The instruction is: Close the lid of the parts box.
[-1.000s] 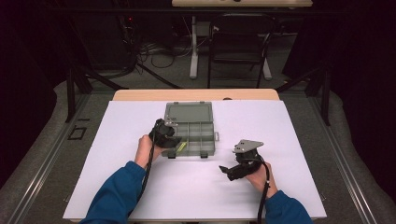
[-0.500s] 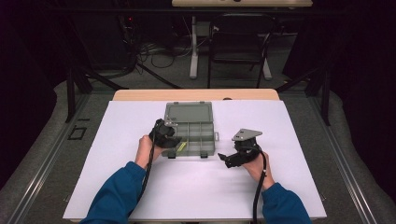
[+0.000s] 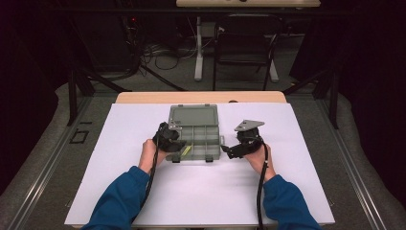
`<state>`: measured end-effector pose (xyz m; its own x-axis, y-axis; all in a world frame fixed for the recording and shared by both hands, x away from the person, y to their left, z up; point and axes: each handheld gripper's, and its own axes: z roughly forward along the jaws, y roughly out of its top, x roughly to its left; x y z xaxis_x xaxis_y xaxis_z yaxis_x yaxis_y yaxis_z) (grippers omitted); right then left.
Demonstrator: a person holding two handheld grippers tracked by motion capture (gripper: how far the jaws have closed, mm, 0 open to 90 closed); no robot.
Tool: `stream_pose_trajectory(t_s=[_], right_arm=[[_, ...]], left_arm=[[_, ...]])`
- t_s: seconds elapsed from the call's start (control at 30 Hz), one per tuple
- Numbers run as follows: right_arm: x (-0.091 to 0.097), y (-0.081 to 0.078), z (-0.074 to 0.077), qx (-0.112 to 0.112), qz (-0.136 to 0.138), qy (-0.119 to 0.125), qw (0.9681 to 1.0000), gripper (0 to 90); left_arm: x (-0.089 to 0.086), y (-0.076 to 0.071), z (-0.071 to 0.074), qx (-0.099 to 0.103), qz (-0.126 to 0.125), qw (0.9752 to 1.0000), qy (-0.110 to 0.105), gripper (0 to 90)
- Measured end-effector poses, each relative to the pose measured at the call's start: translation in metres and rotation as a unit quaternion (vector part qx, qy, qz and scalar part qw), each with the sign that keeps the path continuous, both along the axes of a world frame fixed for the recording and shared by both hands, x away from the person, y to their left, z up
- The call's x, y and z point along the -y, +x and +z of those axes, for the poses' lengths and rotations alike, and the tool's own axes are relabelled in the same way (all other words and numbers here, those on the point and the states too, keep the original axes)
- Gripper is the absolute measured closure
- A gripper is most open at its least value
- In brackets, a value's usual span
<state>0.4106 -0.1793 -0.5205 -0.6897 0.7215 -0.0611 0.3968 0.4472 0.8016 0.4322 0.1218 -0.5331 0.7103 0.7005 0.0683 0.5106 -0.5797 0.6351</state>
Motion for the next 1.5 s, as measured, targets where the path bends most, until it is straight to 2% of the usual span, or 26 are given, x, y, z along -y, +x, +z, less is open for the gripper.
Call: stream_pose_trajectory(t_s=[0.37, 0.4, 0.63, 0.8, 0.87, 0.9, 0.97, 1.03, 1.17, 1.23, 1.27, 1.4, 1.5], right_arm=[[-0.007, 0.026, 0.002, -0.009, -0.008, 0.01, 0.9999, 0.0], [-0.008, 0.027, 0.003, -0.004, -0.009, 0.006, 0.9999, 0.0], [-0.014, 0.043, 0.002, -0.007, -0.014, 0.002, 0.9999, 0.0], [-0.014, 0.054, 0.004, -0.015, -0.017, 0.006, 0.9997, 0.7], [-0.015, 0.056, 0.004, -0.006, -0.023, 0.005, 0.9997, 2.6], [-0.016, 0.058, 0.004, -0.009, -0.022, 0.005, 0.9997, 2.9], [-0.015, 0.061, 0.004, -0.015, -0.024, 0.009, 0.9996, 11.3], [-0.015, 0.066, 0.004, -0.019, -0.026, 0.015, 0.9994, 15.1], [-0.017, 0.072, 0.002, -0.009, -0.044, -0.004, 0.999, 23.2], [-0.018, 0.076, 0.0, -0.018, -0.042, -0.002, 0.9989, 29.2], [-0.017, 0.079, 0.0, -0.027, -0.041, 0.002, 0.9988, 34.9], [-0.017, 0.087, -0.002, -0.035, -0.048, 0.006, 0.9982, 52.5], [-0.014, 0.095, -0.005, -0.056, -0.043, 0.024, 0.9972, 69.8]], left_arm=[[0.0, 0.0, 0.0, 0.0, 0.002, 1.0, -0.003, 56.7], [0.0, 0.0, 0.0, 0.0, 0.002, 1.0, -0.003, 56.7], [0.0, 0.0, 0.0, 0.0, 0.001, 1.0, -0.004, 56.7], [0.0, 0.0, 0.0, 0.0, 0.001, 1.0, -0.004, 56.7], [0.0, 0.0, 0.0, 0.0, 0.001, 1.0, -0.004, 56.7], [0.0, 0.0, 0.0, 0.0, 0.001, 1.0, -0.004, 56.7], [0.0, 0.0, 0.0, 0.0, 0.0, 1.0, -0.003, 56.7], [0.0, 0.0, 0.0, 0.0, -0.001, 1.0, -0.002, 56.7], [0.0, 0.0, -0.001, 0.0, 0.0, 1.0, -0.005, 56.7], [0.0, 0.0, -0.001, 0.0, 0.0, 1.0, -0.005, 56.7], [0.0, 0.0, -0.001, 0.0, 0.0, 1.0, -0.005, 56.7], [0.0, 0.0, -0.001, 0.0, 0.0, 1.0, -0.005, 56.7], [0.0, 0.0, -0.001, 0.0, 0.0, 1.0, -0.005, 56.7]])
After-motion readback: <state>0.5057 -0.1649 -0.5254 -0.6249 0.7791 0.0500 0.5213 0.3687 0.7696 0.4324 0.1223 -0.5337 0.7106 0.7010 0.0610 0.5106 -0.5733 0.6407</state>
